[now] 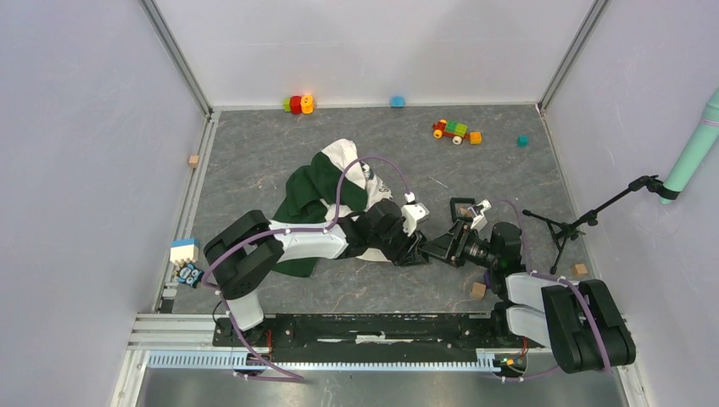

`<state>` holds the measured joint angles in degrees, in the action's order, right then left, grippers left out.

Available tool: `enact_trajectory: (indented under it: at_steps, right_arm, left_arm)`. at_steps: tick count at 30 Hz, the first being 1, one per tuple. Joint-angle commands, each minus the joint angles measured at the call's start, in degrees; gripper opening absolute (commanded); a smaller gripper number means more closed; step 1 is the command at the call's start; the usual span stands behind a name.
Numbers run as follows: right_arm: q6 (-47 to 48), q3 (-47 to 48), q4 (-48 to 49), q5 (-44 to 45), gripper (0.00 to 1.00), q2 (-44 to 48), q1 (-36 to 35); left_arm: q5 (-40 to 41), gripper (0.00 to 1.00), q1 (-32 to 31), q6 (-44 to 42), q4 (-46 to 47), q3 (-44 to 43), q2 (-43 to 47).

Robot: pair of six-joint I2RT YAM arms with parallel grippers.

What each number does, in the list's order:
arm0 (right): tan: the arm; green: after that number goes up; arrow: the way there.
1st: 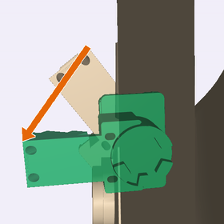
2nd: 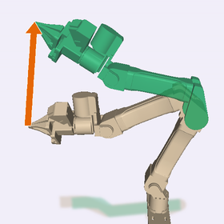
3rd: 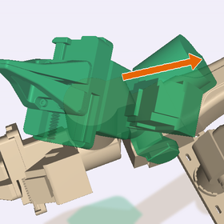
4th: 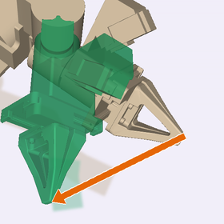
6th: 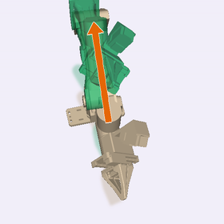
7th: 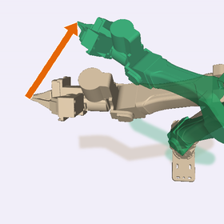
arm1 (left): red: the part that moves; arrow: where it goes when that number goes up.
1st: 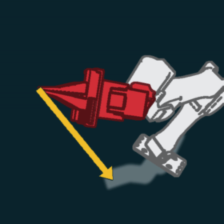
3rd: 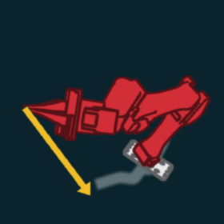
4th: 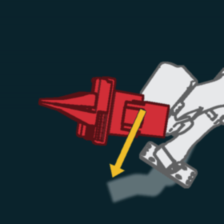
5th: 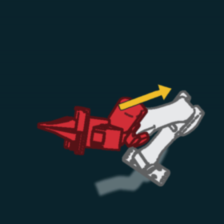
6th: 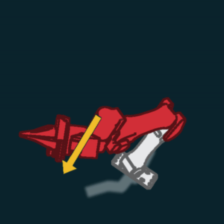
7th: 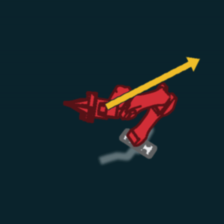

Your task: Remove the brooch from the garment

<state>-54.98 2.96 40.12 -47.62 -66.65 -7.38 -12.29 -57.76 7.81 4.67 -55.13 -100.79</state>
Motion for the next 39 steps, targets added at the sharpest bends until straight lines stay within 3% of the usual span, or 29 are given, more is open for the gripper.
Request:
enact_trajectory:
  at_steps: [1,4,11,22,32,39]
  right_arm:
    - [-0.9,-0.9,4.7,-1.0,0.54,-1.1,0.3]
    - [-1.0,-1.0,5.5,-0.8,0.53,-1.9,0.3]
    - [-0.6,-0.7,5.5,0.3,0.53,-2.3,0.5]
    - [7.8,2.0,-5.8,3.6,0.53,-0.9,1.2]
    - [8.3,2.4,-6.9,3.5,0.52,-0.6,1.3]
    - [8.5,2.8,-7.6,3.5,0.53,-0.2,1.3]
  left_arm:
    - [0.8,0.56,-0.5,-1.4,1.1,-2.7,-0.9]
    - [0.6,0.62,-0.5,-1.3,0.8,-2.9,-1.3]
    - [-0.1,0.65,-0.5,-0.6,0.6,-2.5,-0.8]
    - [3.9,0.69,0.2,3.1,-1.1,3.7,7.7]
    - [2.8,0.26,0.4,3.5,-3.1,2.4,3.9]
    - [2.0,0.19,0.4,2.8,-4.1,0.2,0.6]
